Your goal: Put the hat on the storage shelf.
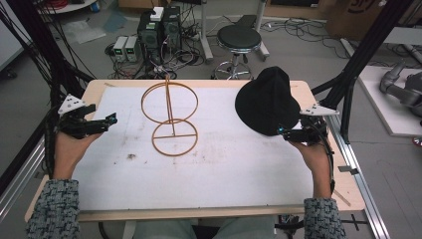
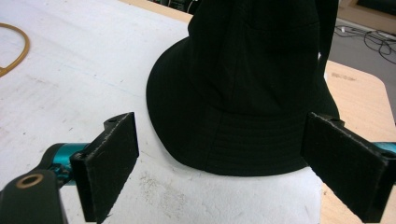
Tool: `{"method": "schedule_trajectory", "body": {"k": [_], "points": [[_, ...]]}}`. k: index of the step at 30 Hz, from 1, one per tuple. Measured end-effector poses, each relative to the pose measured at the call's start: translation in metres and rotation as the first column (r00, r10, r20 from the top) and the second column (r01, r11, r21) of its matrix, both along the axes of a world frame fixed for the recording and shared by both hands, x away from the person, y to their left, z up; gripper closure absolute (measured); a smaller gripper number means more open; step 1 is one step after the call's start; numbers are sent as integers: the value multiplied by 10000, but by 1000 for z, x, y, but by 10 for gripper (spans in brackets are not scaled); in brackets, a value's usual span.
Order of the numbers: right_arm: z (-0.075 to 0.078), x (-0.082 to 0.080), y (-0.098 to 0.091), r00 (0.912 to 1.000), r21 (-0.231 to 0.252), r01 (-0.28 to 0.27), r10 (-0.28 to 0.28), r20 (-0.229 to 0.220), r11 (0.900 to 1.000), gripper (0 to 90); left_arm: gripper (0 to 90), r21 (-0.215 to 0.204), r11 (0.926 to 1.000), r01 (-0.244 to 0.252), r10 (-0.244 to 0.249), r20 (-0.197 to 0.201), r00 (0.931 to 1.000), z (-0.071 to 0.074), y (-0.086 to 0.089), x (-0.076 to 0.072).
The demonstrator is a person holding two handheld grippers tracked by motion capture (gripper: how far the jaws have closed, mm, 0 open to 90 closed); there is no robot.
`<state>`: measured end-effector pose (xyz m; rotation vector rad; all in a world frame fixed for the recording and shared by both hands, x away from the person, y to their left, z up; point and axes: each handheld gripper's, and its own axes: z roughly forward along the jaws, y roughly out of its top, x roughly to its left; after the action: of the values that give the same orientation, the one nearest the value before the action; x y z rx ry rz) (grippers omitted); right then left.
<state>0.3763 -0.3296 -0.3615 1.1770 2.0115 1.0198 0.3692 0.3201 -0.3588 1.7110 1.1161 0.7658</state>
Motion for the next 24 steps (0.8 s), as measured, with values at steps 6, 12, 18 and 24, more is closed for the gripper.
{"method": "schedule_trajectory", "body": {"k": [6,12,18,24], "points": [[0,2,4,9999,3,-4,4,101,10000,111,164,-31,10000,-42,42,33,10000,1,2,0],[6,6,8,9998,-95,35,-33,211,9999,111,164,-54,9999,-162,163,97,9998,3,6,-2],[16,15,13,9997,-256,124,-118,235,9996,112,165,-57,9999,-159,160,117,9998,4,7,-3],[42,28,17,9990,-481,260,-242,375,9985,112,164,-29,9999,-121,121,80,9999,3,7,-2]]}}
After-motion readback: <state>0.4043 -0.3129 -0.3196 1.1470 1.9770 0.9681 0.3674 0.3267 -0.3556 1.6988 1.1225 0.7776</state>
